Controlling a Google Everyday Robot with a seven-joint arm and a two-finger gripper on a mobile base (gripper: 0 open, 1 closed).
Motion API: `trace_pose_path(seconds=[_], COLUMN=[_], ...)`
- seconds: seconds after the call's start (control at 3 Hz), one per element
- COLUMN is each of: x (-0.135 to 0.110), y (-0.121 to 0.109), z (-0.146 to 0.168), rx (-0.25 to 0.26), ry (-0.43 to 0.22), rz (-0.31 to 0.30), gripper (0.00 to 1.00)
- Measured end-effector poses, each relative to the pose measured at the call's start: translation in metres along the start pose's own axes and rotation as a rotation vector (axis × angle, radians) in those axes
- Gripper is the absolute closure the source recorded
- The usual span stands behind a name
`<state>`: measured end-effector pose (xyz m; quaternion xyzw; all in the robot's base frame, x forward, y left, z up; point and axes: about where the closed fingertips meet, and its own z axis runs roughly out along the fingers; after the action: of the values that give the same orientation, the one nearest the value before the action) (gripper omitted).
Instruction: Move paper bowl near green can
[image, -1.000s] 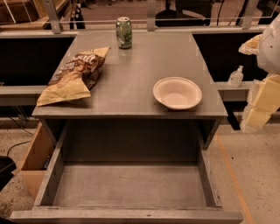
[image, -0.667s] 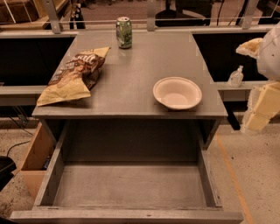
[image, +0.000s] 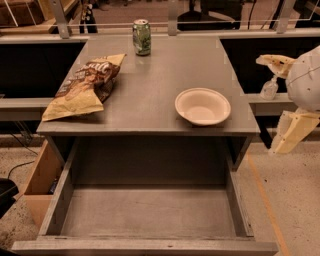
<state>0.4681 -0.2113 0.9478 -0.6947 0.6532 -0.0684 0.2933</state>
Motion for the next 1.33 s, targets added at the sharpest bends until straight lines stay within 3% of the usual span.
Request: trace_pose_path(seconds=[0.33, 0.67, 1.0, 1.33], x=[-0.005, -0.011, -0.012, -0.013], y=[-0.011, -0.019, -0.029, -0.041], z=[0.017, 0.032, 0.045, 0.042], rx=[0.059, 0.156, 0.263, 0.317], ry=[-0.032, -0.06, -0.092, -0.09], rz=[-0.095, -0.087, -0.029, -0.022], gripper=[0.0, 0.0, 0.0, 0.0])
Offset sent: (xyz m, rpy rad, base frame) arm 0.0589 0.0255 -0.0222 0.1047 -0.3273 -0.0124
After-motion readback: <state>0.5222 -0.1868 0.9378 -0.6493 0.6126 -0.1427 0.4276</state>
